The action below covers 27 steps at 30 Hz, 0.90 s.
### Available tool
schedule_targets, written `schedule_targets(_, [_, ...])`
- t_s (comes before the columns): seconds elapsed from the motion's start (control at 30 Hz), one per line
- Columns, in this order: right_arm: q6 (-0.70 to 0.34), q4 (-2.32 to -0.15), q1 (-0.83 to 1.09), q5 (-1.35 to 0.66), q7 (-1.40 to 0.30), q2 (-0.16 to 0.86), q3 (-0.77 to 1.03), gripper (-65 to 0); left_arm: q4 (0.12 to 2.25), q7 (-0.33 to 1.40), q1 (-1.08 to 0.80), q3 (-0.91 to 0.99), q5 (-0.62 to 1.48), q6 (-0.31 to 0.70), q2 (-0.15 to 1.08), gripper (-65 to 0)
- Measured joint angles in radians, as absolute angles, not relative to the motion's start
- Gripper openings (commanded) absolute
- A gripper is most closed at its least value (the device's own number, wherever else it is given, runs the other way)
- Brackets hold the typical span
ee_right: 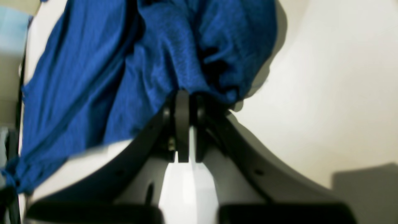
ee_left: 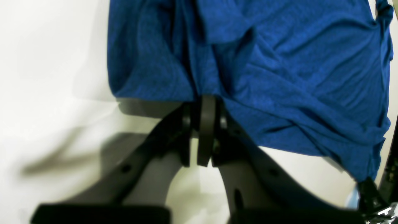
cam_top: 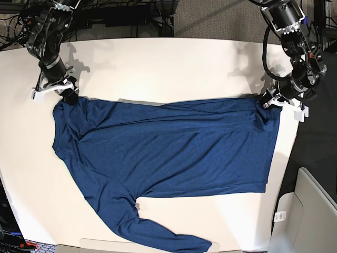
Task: Fold the T-shirt properly
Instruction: 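Drag the held shoulder edge away from the hem with both grippers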
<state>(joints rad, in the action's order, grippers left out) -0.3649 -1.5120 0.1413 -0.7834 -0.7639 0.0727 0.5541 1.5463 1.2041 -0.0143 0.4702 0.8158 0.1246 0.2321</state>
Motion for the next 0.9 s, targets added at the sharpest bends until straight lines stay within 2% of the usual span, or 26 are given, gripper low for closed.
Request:
schedule_targets(0.17, [-0.379,-1.551,0.228,-0.852,-0.756,0.083,0.555,-64.7,1.621,1.206,-0.077,0.471,0.822,0.125,0.233,-65.0])
schedule_targets(0.37, [-0.375,-1.640,0.303,-0.843,-0.768,0.082,0.555,-64.7,1.621,1.206,-0.124,0.472,0.820,0.124,0.275,-65.0])
schedule_targets(0.5, [-0.432,-1.708,0.342,-0.844,-0.775,0.082,0.555,-64.7,1.631,1.208,-0.159,0.472,0.822,0.127,0.300,-65.0])
schedule_targets(0.7, [-0.446,-1.779,0.417,-0.844,-0.775,0.082,0.555,-64.7,1.764,1.208,-0.237,0.527,0.823,0.128,0.311,-65.0])
schedule_targets(0.9, [-0.449,-1.806,0.480,-0.944,-0.775,0.083,0.640,-64.7,1.779,1.209,-0.304,0.525,0.824,0.128,0.308,-65.0])
